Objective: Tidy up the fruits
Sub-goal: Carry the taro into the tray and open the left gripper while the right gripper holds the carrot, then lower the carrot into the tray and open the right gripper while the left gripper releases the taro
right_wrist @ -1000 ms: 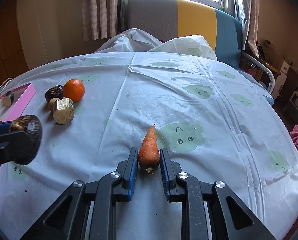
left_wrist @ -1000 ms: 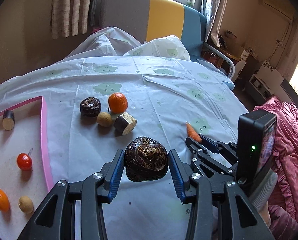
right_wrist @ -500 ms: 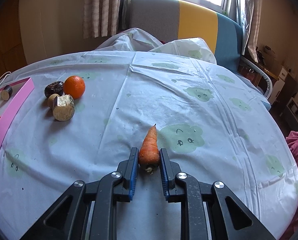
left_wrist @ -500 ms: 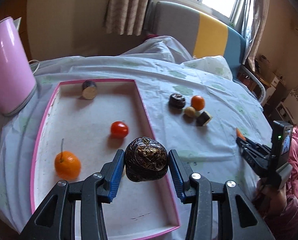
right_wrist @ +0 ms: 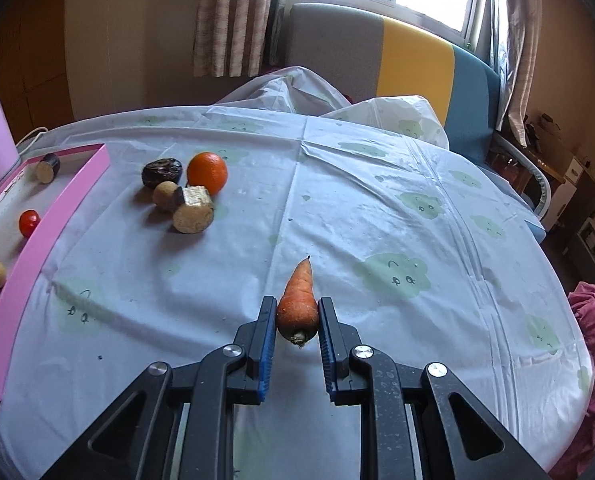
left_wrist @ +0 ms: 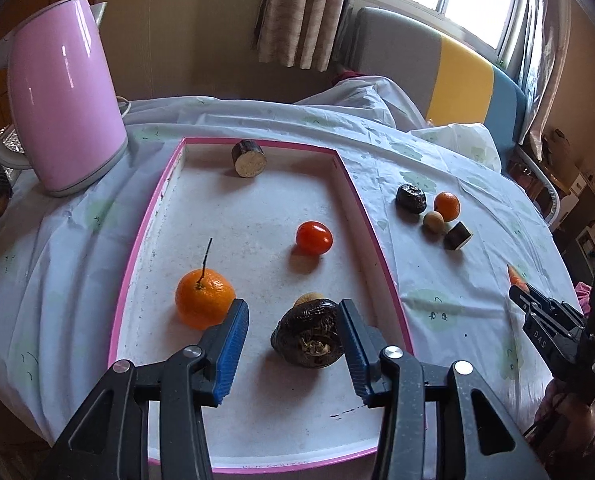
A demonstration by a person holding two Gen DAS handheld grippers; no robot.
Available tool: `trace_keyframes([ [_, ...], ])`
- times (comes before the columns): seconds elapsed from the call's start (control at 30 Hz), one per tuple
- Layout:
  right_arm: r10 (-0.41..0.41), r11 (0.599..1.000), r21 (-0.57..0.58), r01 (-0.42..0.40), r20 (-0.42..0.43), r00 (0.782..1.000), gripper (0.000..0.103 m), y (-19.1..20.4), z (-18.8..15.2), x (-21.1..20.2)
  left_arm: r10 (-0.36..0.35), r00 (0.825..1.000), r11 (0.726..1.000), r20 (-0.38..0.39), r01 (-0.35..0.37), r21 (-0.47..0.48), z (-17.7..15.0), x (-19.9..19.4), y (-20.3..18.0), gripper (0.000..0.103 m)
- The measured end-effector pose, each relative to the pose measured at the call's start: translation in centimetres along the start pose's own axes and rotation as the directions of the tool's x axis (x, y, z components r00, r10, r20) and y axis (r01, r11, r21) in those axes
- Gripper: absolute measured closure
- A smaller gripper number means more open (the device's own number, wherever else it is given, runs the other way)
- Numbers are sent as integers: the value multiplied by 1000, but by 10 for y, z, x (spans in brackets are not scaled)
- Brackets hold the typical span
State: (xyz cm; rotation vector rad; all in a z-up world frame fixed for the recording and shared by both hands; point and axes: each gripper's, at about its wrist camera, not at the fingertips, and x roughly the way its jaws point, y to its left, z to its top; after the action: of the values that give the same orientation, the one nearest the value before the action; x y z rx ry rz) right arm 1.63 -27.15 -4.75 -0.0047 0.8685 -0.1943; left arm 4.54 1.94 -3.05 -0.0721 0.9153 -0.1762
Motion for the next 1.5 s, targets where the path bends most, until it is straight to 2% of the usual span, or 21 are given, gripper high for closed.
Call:
trace_keyframes([
  [0.17, 67, 998, -21, -67, 15, 998, 83, 22, 2, -16, 62, 998, 998, 27, -61, -18, 1, -14, 9, 56],
  [0.2, 111, 993, -30, -111, 19, 994, 83, 33, 4, -22, 68, 997, 997, 31, -68, -26, 1, -17, 13, 56],
  [0.23, 111, 993, -30, -111, 19, 994, 83, 33, 4, -22, 78, 996, 997, 35, -77, -33, 1, -19, 16, 56],
  [0.33, 189, 981, -42, -188, 20, 982, 83, 51, 8, -31, 104, 993, 994, 48, -101, -49, 0, -27, 26, 56],
  [0.37, 242, 969, -60, -241, 20, 970, 83, 65, 11, -38, 109, 993, 993, 50, -106, -55, -1, -29, 29, 56],
  [0.43, 269, 961, -69, -267, 17, 963, 83, 72, 13, -41, 121, 991, 991, 57, -118, -67, -4, -34, 36, 56],
  [0.6, 398, 909, -127, -397, -12, 917, 83, 112, 19, -56, 143, 988, 985, 63, -136, -105, -8, -41, 52, 56],
  [0.77, 486, 853, -184, -489, -64, 872, 83, 156, 30, -60, 139, 989, 982, 56, -130, -140, -12, -42, 65, 56],
  [0.97, 485, 845, -194, -498, -113, 867, 83, 178, 39, -44, 133, 990, 978, 56, -122, -170, -14, -42, 76, 56],
  [1.17, 455, 850, -218, -480, -155, 877, 82, 197, 42, -24, 135, 990, 975, 48, -124, -186, -15, -42, 81, 56],
  [1.5, 468, 854, -176, -489, -151, 871, 80, 190, 34, -25, 136, 989, 979, 59, -125, -158, -13, -44, 72, 56],
])
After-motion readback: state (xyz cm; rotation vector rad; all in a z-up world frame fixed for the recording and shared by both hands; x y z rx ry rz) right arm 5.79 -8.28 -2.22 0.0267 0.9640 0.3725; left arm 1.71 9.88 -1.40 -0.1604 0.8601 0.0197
